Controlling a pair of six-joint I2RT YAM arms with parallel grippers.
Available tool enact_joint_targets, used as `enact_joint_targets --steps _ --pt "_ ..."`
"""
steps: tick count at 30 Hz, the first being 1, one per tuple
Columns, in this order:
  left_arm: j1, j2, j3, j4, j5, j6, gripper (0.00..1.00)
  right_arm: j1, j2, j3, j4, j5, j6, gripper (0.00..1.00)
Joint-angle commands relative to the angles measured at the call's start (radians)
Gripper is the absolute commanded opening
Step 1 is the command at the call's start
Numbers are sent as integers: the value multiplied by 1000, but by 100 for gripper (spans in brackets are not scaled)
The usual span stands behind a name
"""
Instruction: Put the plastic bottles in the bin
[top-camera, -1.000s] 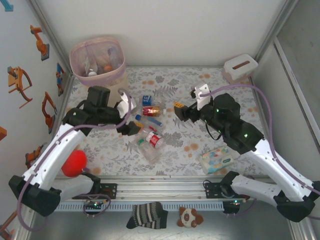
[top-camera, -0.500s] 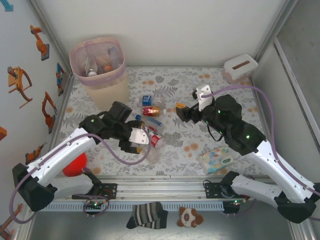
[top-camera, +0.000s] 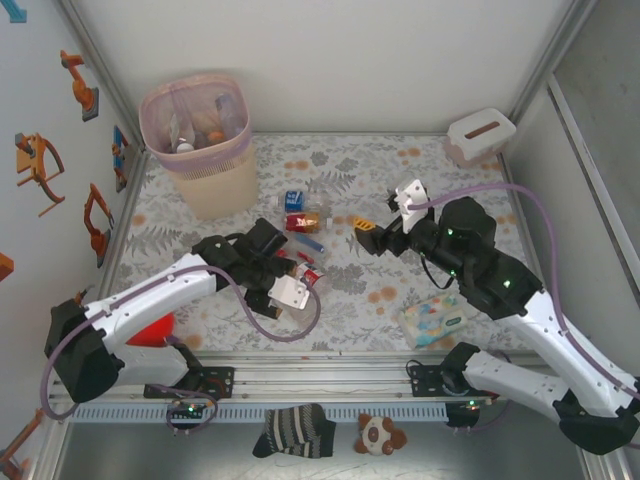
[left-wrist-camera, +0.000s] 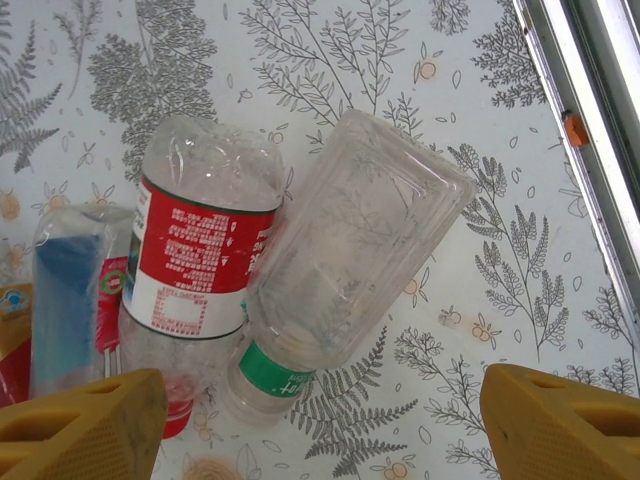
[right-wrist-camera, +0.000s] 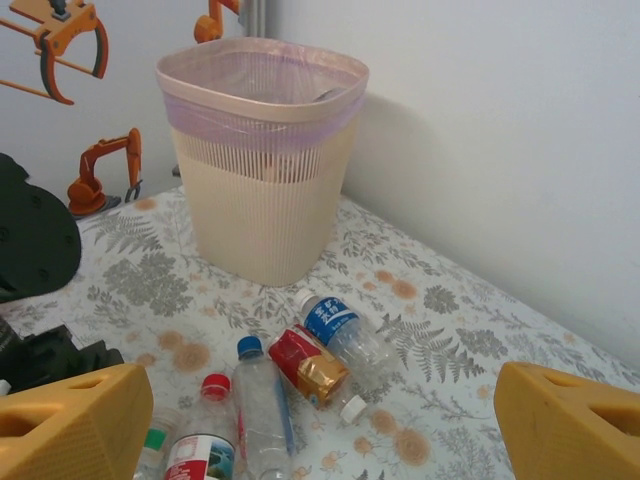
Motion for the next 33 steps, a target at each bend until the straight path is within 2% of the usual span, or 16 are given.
enact_joint_targets --steps 1,20,33 --pt "-12 30 -5 9 -4 39 81 2 -11 -2 -22 -16 -34 87" --pt "-30 261 8 72 -39 11 79 3 -39 -13 -44 34 -40 88" --pt "-30 300 25 55 -13 3 85 2 -39 -17 -47 41 -32 88"
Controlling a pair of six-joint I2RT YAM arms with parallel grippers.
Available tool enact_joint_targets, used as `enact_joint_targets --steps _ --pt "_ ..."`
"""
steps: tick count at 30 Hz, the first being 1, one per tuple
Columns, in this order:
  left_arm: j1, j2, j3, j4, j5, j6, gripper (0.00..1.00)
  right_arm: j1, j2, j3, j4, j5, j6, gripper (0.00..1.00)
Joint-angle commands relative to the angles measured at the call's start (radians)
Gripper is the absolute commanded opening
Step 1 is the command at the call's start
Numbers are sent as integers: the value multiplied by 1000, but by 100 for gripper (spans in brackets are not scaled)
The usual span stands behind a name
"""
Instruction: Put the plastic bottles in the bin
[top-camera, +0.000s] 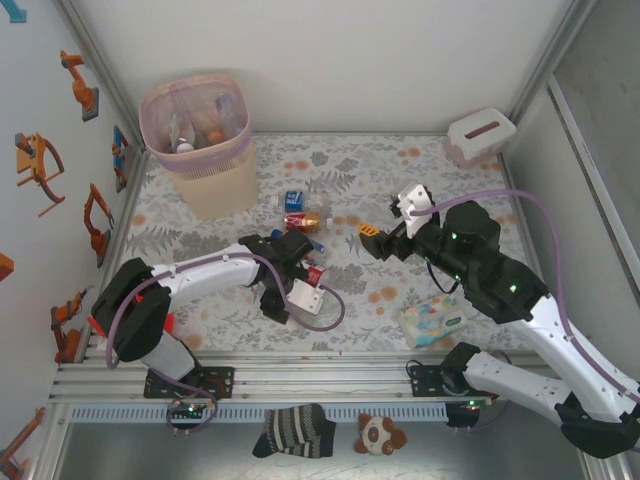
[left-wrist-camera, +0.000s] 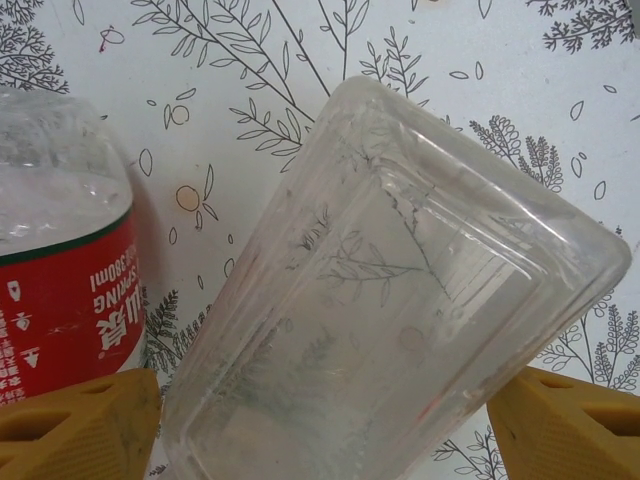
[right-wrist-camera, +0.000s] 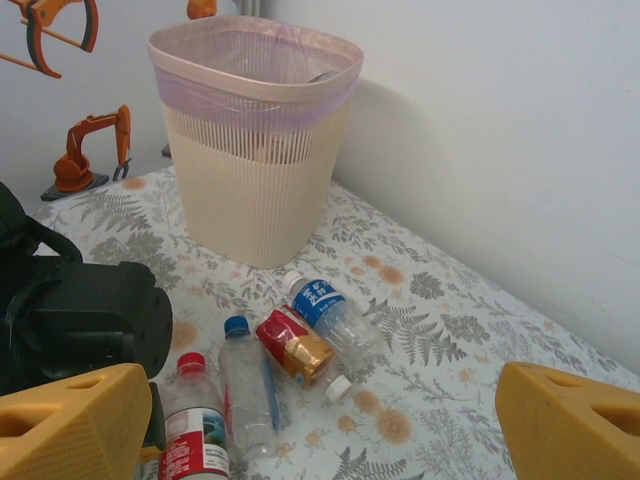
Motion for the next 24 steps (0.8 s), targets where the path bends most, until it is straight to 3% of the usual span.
enact_joint_targets --steps 1,14,24 --pt "-2 12 21 -34 27 -3 85 3 -14 -12 0 16 0 88" --pt "-4 69 66 -91 40 -28 88 3 -34 -22 0 29 1 88" --pt "-3 50 84 -137 50 -51 73 3 -43 -26 -1 34 6 88"
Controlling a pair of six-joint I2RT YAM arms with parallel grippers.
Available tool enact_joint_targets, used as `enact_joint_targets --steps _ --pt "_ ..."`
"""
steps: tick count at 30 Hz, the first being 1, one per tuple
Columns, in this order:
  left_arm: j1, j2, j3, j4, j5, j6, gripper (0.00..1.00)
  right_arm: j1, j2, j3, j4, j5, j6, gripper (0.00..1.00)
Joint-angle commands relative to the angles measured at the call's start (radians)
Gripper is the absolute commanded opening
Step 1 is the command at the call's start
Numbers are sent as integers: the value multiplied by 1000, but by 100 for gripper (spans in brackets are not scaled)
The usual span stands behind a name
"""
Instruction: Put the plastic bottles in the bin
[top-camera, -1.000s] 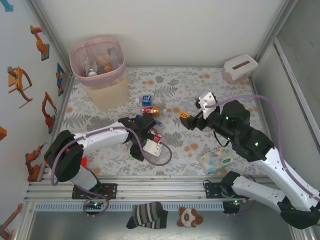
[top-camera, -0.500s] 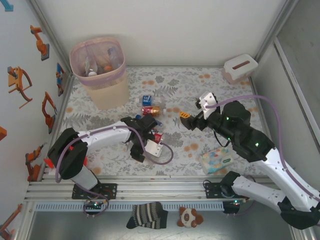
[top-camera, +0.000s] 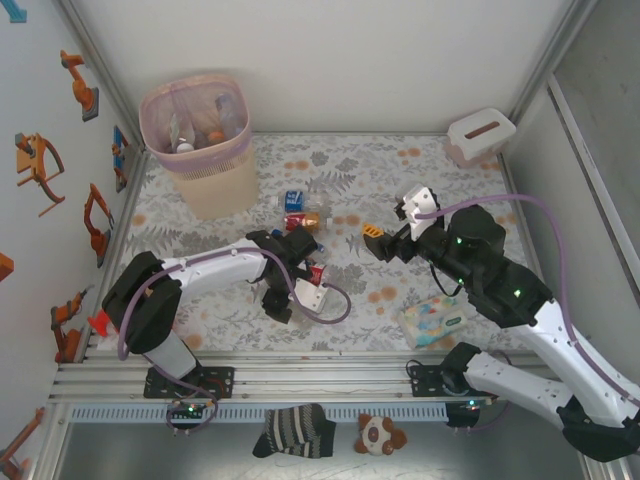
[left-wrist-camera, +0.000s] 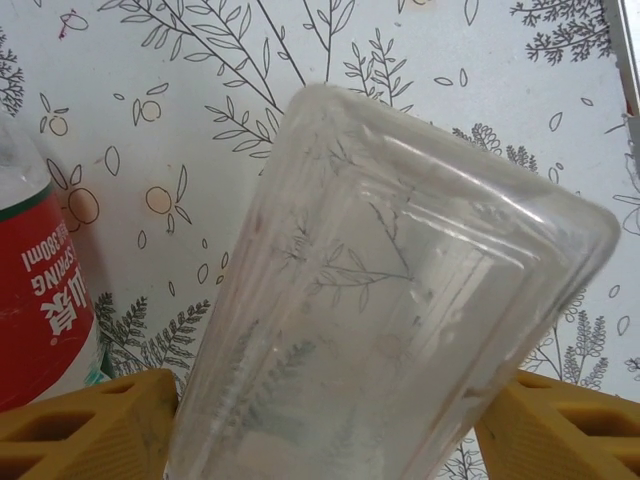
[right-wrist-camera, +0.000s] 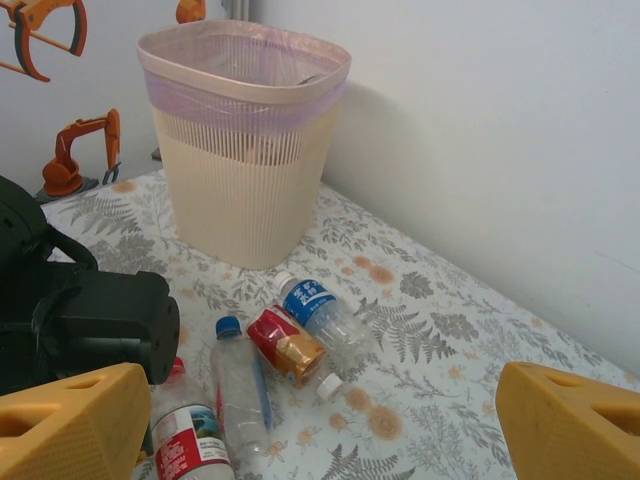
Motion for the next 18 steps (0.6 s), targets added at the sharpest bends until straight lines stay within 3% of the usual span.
enact_joint_targets --steps 1,5,11,18 --pt "-3 -18 25 -63 33 -16 72 3 -12 -9 2 10 5 88" --pt "-2 -28 22 -67 45 -25 70 3 -12 -10 3 8 8 88" --pt "-2 8 26 -63 73 -32 80 3 -15 -15 3 8 14 88" --pt "-1 43 43 -62 79 -37 76 3 -27 -18 -4 20 13 88"
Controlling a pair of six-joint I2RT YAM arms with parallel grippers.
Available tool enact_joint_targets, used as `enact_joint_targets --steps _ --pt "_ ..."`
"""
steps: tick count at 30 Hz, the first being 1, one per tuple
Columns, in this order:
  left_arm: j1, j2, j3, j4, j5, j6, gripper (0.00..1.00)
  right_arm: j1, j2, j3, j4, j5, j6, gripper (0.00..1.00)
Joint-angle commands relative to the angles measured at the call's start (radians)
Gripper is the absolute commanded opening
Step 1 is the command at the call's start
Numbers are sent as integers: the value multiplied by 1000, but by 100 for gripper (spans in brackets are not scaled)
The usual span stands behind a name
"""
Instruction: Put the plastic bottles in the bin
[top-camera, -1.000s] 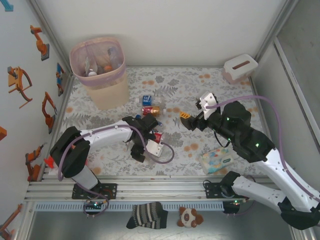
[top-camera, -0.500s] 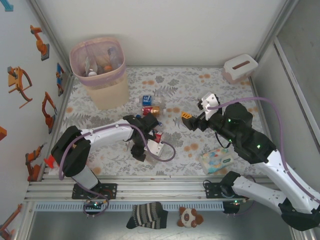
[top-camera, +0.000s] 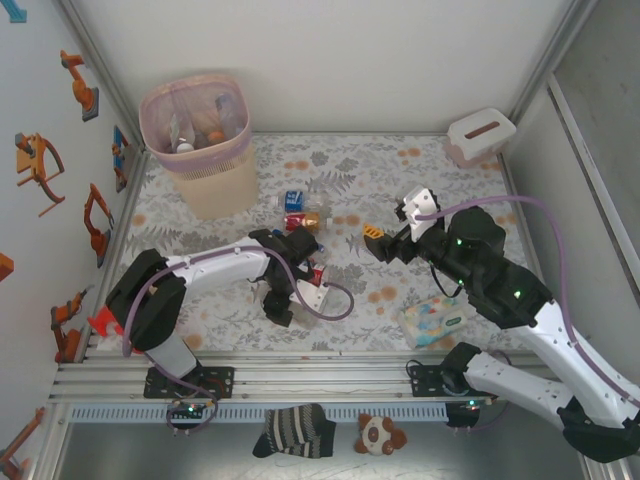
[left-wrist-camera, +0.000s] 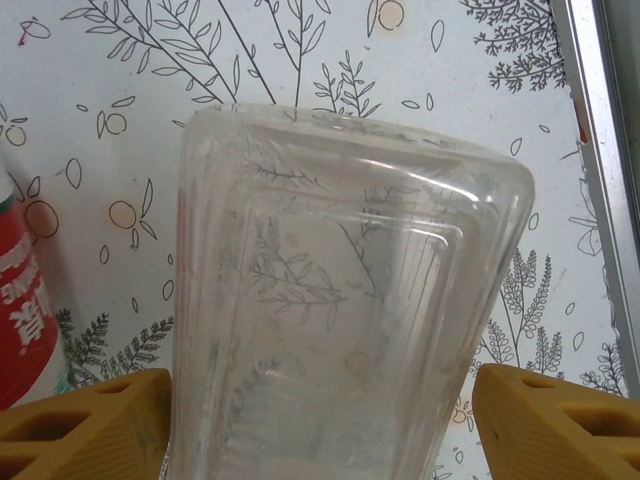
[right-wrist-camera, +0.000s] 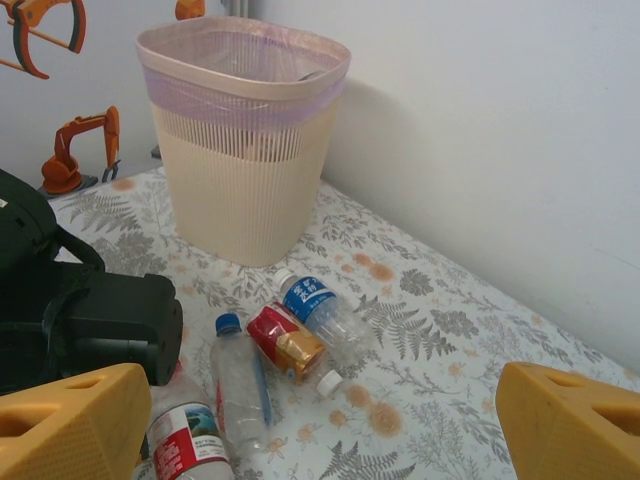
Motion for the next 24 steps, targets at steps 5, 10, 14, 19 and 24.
enact_joint_targets --steps 5,10,14,19,24 --pt "3 14 28 -37 42 -7 72 3 -17 -7 -4 22 9 88" --pt "2 3 36 -49 48 -13 65 3 -12 -6 0 20 10 88" --pt "5 -31 58 -74 57 -21 61 3 -6 -1 3 18 7 88" --pt "21 -99 91 -103 107 -42 55 3 4 5 8 15 7 88" --pt "57 -178 122 -120 189 -73 54 3 21 16 16 9 15 88"
